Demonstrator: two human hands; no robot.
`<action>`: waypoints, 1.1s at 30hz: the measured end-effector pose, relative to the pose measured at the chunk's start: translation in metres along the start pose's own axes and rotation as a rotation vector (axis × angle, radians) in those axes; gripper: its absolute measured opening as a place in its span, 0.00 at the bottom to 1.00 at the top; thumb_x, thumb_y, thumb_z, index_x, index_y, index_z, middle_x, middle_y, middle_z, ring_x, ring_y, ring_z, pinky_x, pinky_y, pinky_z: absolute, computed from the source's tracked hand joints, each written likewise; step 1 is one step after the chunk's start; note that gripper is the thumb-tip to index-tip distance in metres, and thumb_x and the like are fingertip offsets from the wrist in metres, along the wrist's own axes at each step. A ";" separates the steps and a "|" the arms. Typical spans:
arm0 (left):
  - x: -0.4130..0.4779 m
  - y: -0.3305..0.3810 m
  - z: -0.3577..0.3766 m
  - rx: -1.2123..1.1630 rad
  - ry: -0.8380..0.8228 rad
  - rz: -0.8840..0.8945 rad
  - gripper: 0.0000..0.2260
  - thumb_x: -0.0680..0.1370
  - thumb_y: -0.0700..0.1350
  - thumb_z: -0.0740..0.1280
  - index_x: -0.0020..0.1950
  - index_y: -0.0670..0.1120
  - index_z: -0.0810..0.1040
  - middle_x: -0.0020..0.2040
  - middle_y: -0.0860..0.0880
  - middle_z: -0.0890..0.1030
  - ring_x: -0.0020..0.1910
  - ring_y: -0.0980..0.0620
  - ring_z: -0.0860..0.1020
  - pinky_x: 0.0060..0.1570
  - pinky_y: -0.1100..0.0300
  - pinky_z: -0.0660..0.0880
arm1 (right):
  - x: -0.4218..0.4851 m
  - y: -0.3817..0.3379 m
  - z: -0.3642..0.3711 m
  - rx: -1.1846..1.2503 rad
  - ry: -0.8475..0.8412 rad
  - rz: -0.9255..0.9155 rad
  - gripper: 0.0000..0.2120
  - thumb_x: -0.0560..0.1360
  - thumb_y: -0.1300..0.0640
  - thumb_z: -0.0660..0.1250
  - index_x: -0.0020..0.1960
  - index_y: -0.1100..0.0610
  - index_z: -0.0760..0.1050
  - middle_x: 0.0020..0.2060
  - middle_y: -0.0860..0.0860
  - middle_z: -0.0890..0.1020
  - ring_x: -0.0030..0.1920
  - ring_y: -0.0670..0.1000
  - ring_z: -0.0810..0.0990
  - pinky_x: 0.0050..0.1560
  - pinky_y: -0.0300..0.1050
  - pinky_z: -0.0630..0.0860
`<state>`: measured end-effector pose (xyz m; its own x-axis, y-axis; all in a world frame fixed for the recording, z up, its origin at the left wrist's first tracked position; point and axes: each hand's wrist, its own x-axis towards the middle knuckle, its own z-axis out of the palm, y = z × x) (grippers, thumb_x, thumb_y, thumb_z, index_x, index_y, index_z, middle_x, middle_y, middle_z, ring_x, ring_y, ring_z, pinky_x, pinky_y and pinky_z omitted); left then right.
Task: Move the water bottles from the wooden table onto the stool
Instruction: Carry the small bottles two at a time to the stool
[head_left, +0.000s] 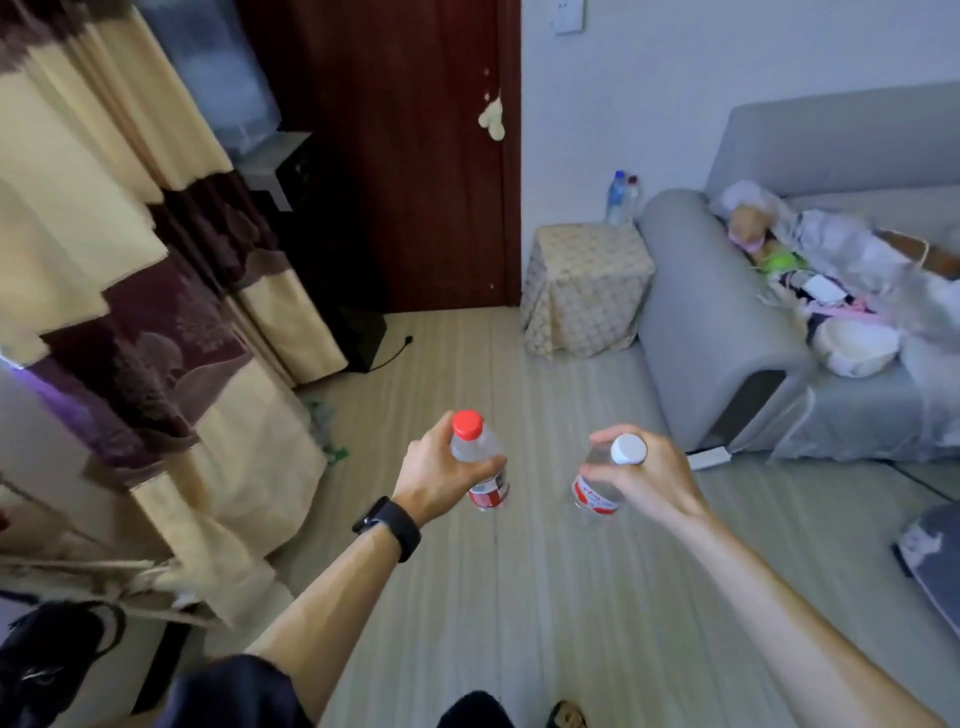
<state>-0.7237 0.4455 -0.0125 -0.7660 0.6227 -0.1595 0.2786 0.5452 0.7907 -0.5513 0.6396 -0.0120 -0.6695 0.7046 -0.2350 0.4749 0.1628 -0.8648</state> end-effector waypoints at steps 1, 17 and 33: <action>0.020 0.005 0.002 -0.011 -0.001 -0.002 0.19 0.68 0.55 0.77 0.56 0.57 0.76 0.50 0.58 0.82 0.49 0.59 0.81 0.46 0.66 0.76 | 0.018 -0.002 -0.007 -0.005 0.009 0.001 0.13 0.61 0.53 0.81 0.42 0.43 0.83 0.44 0.38 0.84 0.49 0.41 0.81 0.45 0.37 0.73; 0.370 0.077 0.043 0.021 -0.237 0.106 0.22 0.67 0.56 0.78 0.58 0.58 0.76 0.51 0.59 0.82 0.51 0.56 0.82 0.53 0.57 0.80 | 0.316 -0.042 -0.069 -0.063 0.120 0.048 0.09 0.68 0.57 0.76 0.45 0.46 0.84 0.45 0.41 0.85 0.48 0.42 0.81 0.40 0.24 0.69; 0.675 0.184 0.150 0.052 -0.288 0.018 0.22 0.69 0.52 0.77 0.58 0.56 0.72 0.50 0.57 0.81 0.50 0.56 0.80 0.45 0.62 0.77 | 0.632 -0.023 -0.168 -0.128 0.086 0.117 0.11 0.68 0.57 0.77 0.44 0.41 0.82 0.42 0.41 0.83 0.44 0.42 0.81 0.39 0.25 0.70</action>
<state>-1.1024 1.0504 -0.0640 -0.5666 0.7623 -0.3130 0.3258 0.5561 0.7646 -0.8896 1.1975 -0.0664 -0.5570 0.7793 -0.2871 0.6190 0.1590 -0.7692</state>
